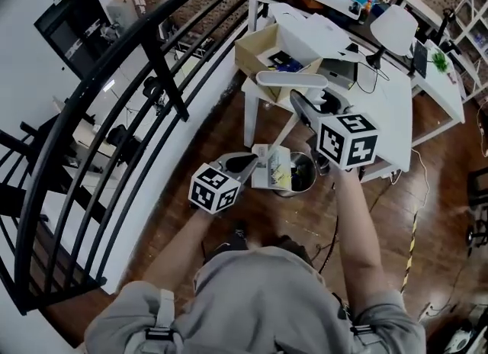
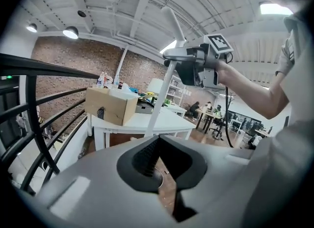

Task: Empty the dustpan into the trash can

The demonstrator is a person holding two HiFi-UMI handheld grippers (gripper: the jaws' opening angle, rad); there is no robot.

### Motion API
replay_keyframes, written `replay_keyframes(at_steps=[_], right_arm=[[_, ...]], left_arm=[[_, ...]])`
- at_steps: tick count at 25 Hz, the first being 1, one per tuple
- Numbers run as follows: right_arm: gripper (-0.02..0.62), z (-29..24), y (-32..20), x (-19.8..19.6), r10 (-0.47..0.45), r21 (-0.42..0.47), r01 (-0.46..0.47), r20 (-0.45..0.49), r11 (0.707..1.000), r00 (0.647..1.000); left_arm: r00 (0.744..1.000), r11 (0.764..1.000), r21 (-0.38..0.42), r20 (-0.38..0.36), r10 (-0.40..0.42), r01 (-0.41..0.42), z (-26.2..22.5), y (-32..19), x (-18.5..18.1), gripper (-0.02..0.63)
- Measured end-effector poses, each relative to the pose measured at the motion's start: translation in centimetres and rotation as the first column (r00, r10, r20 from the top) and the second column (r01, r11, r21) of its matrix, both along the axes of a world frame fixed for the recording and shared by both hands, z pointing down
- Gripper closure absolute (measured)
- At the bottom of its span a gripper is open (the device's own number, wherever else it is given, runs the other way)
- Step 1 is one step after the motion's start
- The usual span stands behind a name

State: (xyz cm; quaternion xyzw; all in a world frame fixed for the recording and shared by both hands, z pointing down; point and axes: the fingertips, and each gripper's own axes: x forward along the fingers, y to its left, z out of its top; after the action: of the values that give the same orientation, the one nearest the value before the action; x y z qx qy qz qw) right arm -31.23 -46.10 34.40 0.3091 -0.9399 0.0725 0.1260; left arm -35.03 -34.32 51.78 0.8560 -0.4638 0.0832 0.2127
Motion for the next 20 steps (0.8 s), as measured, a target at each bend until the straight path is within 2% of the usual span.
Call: replay_keyframes(at_steps=[7, 20], right_arm=[[0.397, -0.5, -1.4, 3.4, 0.073, -0.01, -0.072, 0.075, 0.997, 0.995], [0.397, -1.5, -3.3, 16.3, 0.168, -0.06, -0.159, 0.229, 0.985, 0.959]], left_arm=[[0.999, 0.999, -0.012, 0.001, 0.045, -0.045, -0.3, -0.9, 1.1, 0.601], [0.99, 0.99, -0.015, 0.011, 0.142, -0.142, -0.6, -2.8, 10.4, 0.601]])
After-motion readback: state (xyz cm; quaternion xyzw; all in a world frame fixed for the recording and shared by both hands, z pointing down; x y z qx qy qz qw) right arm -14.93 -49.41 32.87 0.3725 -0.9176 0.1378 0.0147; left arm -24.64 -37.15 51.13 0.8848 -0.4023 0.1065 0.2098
